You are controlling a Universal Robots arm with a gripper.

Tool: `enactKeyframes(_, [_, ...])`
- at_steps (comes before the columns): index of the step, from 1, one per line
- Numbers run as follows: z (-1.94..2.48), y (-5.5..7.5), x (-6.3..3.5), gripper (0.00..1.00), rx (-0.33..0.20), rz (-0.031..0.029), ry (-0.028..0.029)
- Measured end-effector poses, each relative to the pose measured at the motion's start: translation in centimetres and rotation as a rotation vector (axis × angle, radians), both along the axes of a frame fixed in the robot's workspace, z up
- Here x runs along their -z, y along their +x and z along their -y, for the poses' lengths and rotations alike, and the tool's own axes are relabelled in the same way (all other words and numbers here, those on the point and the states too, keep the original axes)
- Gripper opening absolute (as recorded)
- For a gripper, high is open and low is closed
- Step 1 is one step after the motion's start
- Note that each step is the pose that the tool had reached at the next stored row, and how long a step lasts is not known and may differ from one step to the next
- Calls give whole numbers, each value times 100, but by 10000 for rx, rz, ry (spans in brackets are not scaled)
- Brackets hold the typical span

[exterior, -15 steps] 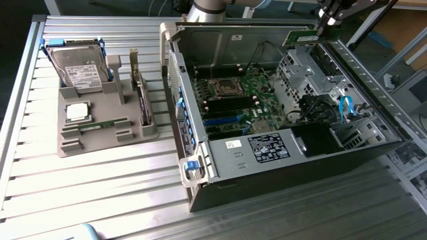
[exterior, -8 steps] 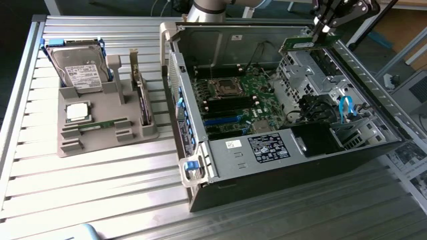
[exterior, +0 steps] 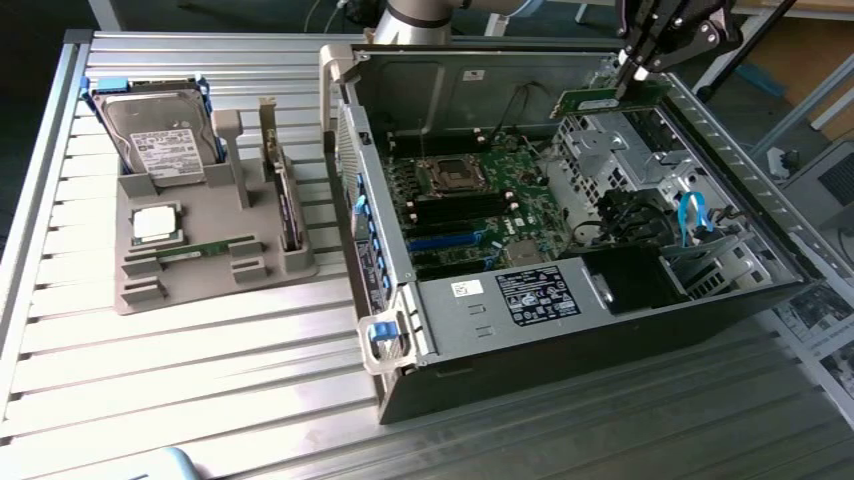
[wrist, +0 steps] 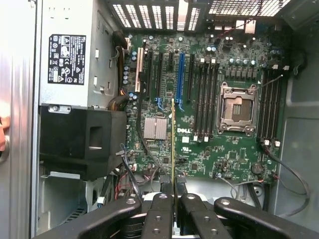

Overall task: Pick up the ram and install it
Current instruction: 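Insert the ram into the slot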

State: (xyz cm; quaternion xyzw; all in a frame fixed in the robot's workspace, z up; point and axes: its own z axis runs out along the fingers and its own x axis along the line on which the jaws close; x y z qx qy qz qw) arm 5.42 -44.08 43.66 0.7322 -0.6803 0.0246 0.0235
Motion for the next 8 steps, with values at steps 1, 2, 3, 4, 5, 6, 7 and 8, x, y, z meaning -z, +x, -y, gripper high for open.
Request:
enactKeyframes(1, [0,0,17,13,0,-3,-5])
enactKeyframes(2, [0,0,33,13,0,-3,-9])
enactKeyframes(3, [0,0,48,13,-1,-3,-9])
enactKeyframes(4, [0,0,58,13,-1,-3,-10])
enactKeyframes(5, [0,-3,69,13,-1,-4,-11])
enactKeyframes(6, [0,-13,78,13,-1,-4,-11])
enactKeyframes(7, [0,-30,87,13,-1,-3,-10])
enactKeyframes(8, [1,-54,99,13,-2,-3,-9])
